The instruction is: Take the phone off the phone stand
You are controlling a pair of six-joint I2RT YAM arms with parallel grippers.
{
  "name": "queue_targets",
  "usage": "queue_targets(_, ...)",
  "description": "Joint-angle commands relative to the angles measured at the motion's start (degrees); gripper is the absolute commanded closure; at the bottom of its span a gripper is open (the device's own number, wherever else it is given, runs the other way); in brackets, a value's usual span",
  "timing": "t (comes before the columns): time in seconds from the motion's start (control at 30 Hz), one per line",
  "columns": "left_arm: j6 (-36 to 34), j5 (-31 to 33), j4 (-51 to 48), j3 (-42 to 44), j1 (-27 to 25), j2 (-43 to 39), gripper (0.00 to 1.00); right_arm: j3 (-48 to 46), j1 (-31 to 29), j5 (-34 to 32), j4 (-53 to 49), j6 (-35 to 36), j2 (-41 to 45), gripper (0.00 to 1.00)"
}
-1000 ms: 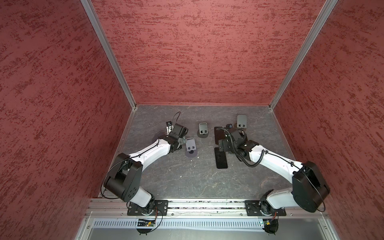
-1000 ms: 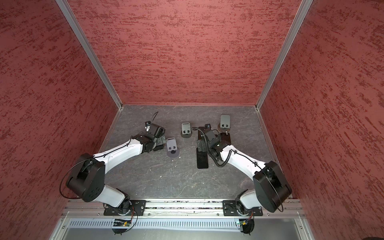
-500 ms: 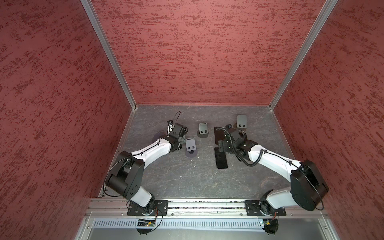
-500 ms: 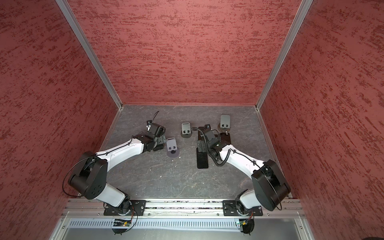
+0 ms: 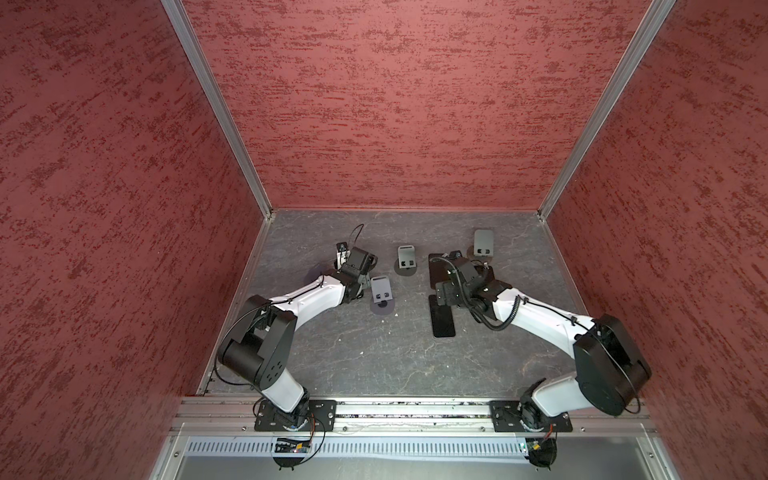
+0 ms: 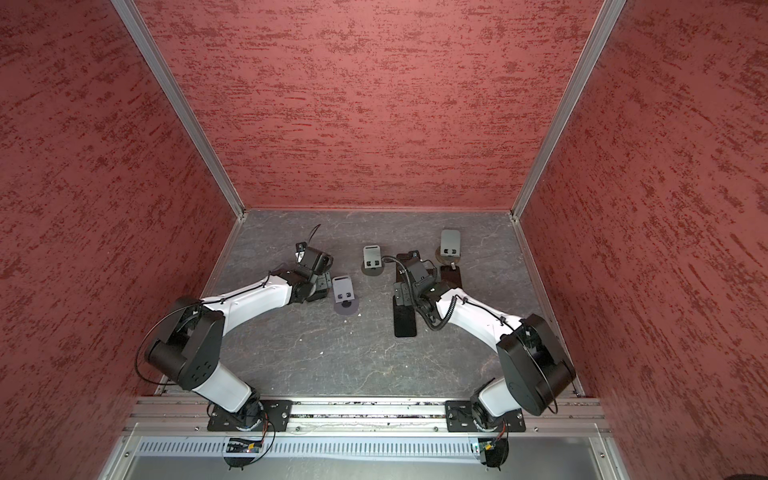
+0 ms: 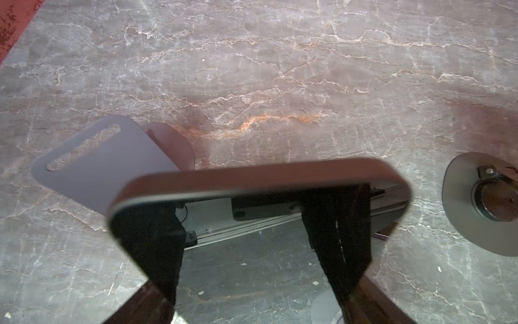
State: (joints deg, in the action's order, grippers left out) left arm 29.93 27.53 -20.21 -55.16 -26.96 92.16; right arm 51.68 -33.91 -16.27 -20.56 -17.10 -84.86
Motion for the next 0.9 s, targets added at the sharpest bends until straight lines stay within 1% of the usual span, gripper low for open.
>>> queue_targets(0.0, -0.4, 1.6, 1.0, -0.1, 0.2, -0.2, 0.19, 0.0, 0.4, -0.2, 0.8, 0.0, -0.6, 0.01)
queue_targets(0.07, -0.4, 1.9, 1.1, 0.0, 0.2, -0.3, 0.21, 0.1, 0.4, -0.1, 0.9, -0.1, -0.6, 0.01)
queue_targets(0.2, -0.9, 2.0, 1.2, 0.4, 0.2, -0.6, 0.3, 0.4, 0.4, 0.1, 0.8, -0.3, -1.0, 0.01)
queue_targets(0.3, -1.2, 2.3, 1.1, 0.6, 0.2, -1.0, 0.34, 0.4, 0.4, 0.3, 0.7, -0.4, -1.1, 0.01)
queue_targets(0.53, -1.5, 3.3, 0.3, 1.2, 0.2, -3.7, 0.36, 0.5, 0.4, 0.5, 0.4, -0.6, -0.9, 0.01)
queue_targets(0.87, -3.1, 4.6, -1.8, 1.5, -0.6, -10.9, 0.36, 0.6, 0.4, 1.1, 0.5, -1.0, -0.9, 0.01)
